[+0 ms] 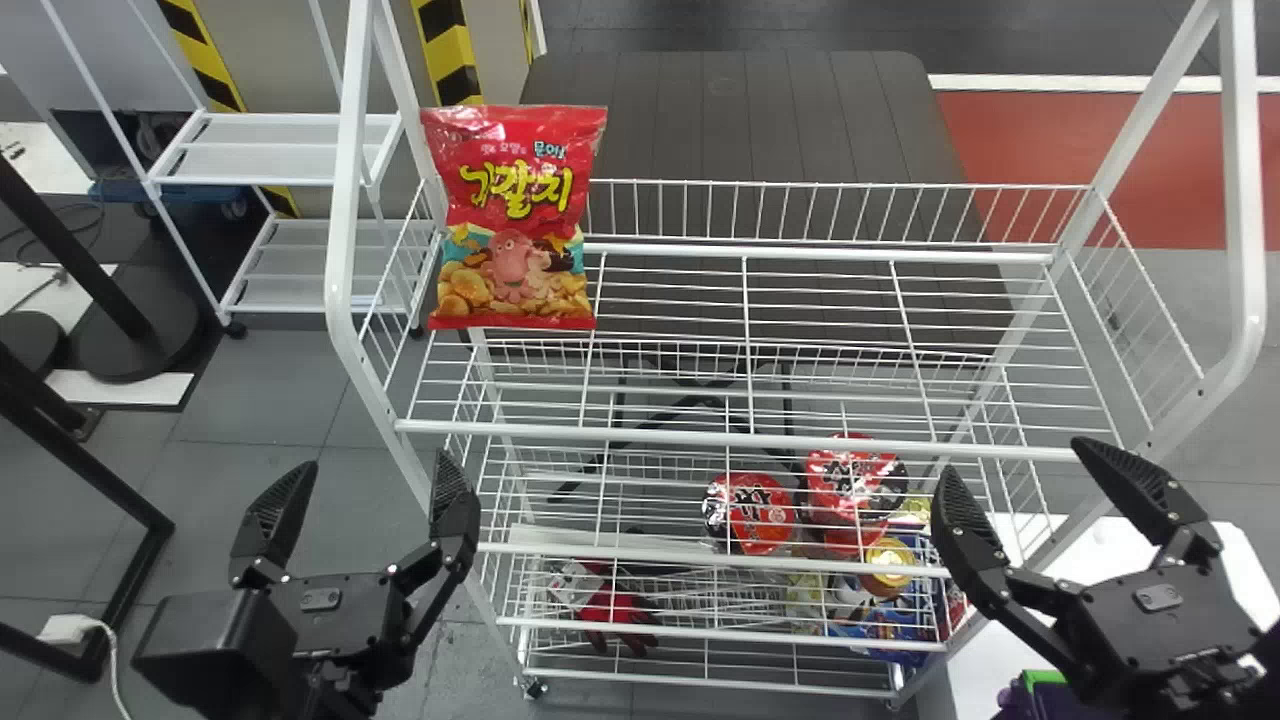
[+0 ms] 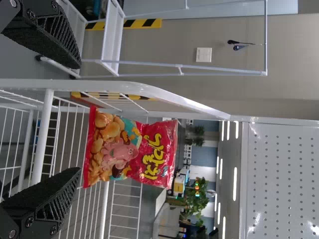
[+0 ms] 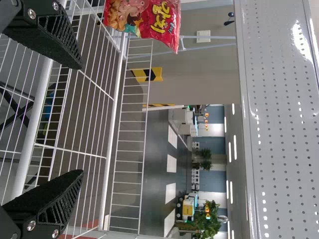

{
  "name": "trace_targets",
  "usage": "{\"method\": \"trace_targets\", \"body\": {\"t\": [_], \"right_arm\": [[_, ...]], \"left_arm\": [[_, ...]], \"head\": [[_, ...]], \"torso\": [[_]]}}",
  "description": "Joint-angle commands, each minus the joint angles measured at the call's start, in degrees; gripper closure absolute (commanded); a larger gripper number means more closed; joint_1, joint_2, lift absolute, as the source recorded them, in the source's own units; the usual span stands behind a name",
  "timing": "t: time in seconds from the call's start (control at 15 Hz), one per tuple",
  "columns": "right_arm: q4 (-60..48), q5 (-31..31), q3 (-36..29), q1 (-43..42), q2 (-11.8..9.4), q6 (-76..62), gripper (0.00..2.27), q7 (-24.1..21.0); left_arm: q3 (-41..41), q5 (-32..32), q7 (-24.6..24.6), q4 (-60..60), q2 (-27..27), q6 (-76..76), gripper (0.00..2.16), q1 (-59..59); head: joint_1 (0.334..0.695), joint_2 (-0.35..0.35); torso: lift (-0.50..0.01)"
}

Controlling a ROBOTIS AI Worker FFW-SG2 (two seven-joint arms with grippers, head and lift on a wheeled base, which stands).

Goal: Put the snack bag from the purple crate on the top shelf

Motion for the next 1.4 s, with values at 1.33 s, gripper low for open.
{"method": "trace_targets", "body": {"t": [1.33], "right_arm": [[0.0, -0.53, -0.24, 0.09, -0.09, -0.17, 0.06, -1.57]], "left_arm": [[-0.26, 0.0, 0.01, -0.09, -0.03, -0.01, 0.08, 0.09]], "head": [[0.695, 0.027]], "torso": [[-0.031]]}}
